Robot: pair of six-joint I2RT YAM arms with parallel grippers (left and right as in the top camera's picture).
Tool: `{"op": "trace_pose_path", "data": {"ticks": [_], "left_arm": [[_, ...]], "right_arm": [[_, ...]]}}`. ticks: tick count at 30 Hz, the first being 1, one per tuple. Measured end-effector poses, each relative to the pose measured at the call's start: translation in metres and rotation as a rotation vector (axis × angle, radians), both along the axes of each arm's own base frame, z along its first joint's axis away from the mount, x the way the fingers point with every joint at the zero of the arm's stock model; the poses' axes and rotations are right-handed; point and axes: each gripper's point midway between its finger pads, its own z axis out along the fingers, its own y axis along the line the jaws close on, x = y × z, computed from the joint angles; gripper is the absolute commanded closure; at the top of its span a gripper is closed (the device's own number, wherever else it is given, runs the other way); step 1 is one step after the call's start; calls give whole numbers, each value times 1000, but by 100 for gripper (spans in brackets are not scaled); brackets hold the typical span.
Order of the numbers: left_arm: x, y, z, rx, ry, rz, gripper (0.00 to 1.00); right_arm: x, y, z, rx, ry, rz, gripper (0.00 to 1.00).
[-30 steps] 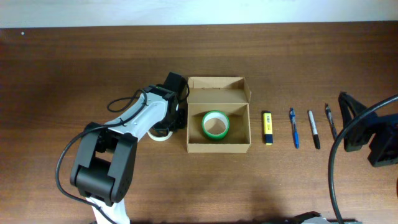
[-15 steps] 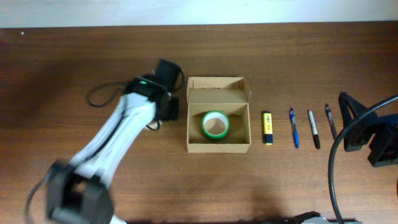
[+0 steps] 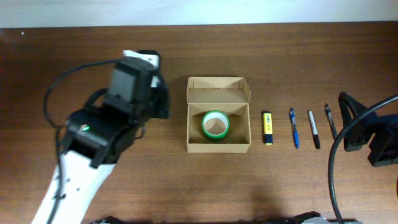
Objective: Pack container
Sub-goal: 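Place the white masking tape into the box beside the green tape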
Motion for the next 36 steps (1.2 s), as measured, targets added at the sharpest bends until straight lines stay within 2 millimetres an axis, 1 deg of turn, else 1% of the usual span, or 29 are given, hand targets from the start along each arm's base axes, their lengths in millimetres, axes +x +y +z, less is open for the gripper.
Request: {"op": "trace_pose_path", "data": {"ticks": [2,5,9,10,11,13,15,17,21,24,26,29,36], "left_arm": [[3,-21,-5,-3,-1,-50,98],[6,-61,-14,-14,-4,-147,98],[2,-113,-27,-44,8,-282,98],[-1,-127,-34,-49,21,-318,98],[-3,-135,-39,-49,33,-342,98],[-8,-153,-58,-37,79,-390,98],[-12,-167,-80,-16,129,-424,98],[-14,-178,-104,9,182,-453,98],[-17,-192,-151,62,282,-495,99],[-22,-199,-178,89,341,-525,98],[-24,-202,-191,103,369,-535,98],[-28,-206,-203,115,391,-555,98],[-34,-215,-202,115,377,-590,98]], "right_arm": [[0,0,0,0,0,0,1],[0,0,0,0,0,0,1],[0,0,0,0,0,0,1],[0,0,0,0,0,0,1],[0,0,0,0,0,0,1],[0,0,0,0,0,0,1],[0,0,0,0,0,0,1],[0,0,0,0,0,0,1],[0,0,0,0,0,0,1],[0,0,0,0,0,0,1],[0,0,0,-1,0,0,1],[0,0,0,0,0,0,1],[0,0,0,0,0,0,1]]}}
